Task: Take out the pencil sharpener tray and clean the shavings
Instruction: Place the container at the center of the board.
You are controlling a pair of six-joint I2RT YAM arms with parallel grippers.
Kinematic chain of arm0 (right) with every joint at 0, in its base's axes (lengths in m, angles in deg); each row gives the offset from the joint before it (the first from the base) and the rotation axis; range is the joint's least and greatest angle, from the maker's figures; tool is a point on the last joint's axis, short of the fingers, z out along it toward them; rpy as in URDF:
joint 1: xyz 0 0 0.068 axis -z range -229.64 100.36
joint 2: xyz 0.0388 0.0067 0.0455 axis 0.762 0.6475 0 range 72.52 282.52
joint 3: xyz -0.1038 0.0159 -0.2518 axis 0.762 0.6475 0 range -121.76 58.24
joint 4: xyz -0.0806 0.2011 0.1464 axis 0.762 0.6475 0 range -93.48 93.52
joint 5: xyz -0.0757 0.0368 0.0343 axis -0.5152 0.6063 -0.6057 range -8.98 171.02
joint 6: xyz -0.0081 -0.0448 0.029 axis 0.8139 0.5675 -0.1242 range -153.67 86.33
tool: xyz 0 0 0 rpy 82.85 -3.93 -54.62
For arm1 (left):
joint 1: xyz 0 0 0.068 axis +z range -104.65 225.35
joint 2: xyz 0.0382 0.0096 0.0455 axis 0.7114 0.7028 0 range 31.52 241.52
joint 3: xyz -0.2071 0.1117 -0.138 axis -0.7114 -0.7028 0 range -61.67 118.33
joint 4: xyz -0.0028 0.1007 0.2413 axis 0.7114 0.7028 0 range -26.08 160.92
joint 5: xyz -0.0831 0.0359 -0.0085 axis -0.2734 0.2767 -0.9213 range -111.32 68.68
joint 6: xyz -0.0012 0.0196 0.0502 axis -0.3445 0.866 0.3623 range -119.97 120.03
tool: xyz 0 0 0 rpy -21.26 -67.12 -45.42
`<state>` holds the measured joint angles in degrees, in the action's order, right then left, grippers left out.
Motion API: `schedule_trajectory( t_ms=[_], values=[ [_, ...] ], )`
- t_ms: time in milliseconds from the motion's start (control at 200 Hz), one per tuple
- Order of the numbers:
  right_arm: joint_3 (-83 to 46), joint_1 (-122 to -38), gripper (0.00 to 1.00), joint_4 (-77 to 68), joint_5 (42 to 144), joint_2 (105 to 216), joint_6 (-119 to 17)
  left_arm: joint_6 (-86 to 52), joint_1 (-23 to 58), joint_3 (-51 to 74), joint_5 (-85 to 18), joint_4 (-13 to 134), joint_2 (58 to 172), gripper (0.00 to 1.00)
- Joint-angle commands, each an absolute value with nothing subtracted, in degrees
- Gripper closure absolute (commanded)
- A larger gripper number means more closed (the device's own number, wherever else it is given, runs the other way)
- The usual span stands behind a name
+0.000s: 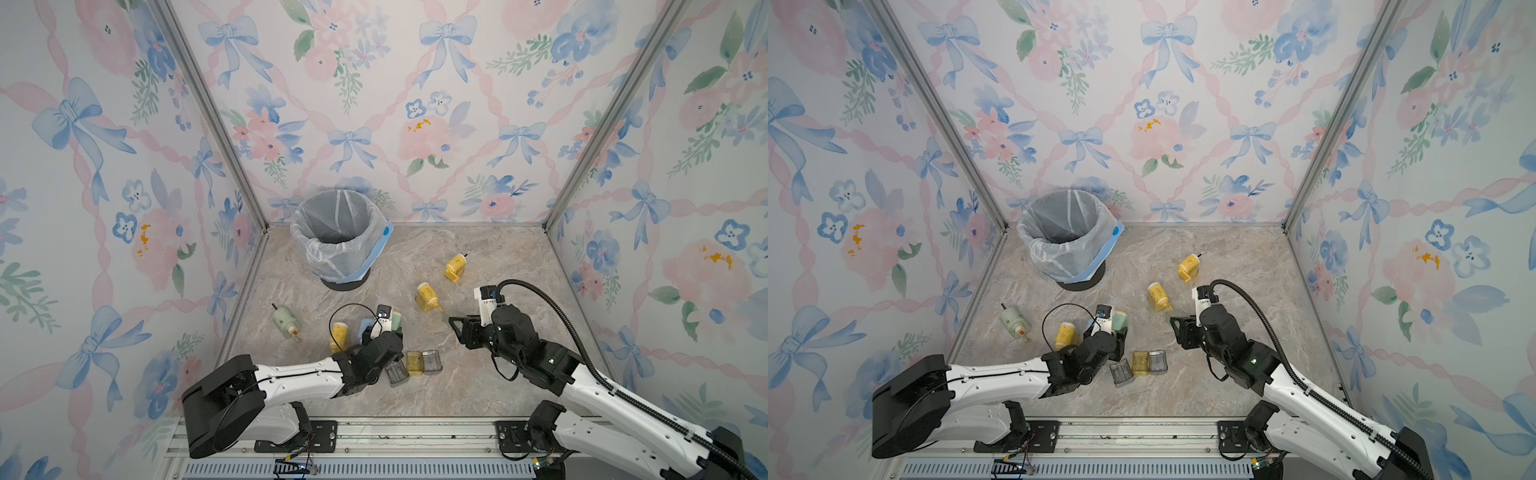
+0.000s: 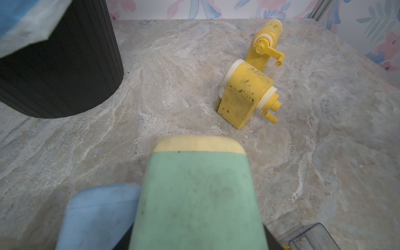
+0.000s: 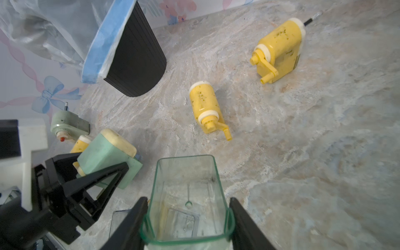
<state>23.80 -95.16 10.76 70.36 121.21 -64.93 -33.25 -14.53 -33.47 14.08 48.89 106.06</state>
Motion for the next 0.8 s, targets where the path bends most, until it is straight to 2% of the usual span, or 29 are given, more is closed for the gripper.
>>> schedule_trajectory(
  t_ms=[0,485,795],
  values=[
    [26.1,-97.2,0.52,11.2,63.2,120.3,-64.0,-33.5,-14.8,-31.7,15.4,44.0,107.4,1.00],
    [39.1,-104.4,0.52,-1.0,56.3,119.3,-67.6,-34.9,-14.8,-31.1,15.7,41.5,114.2,1.00],
    [43.1,-108.9,0.52,-7.1,50.6,124.9,-72.9,-37.1,-14.8,-31.8,15.7,40.2,116.5,1.00]
  ],
)
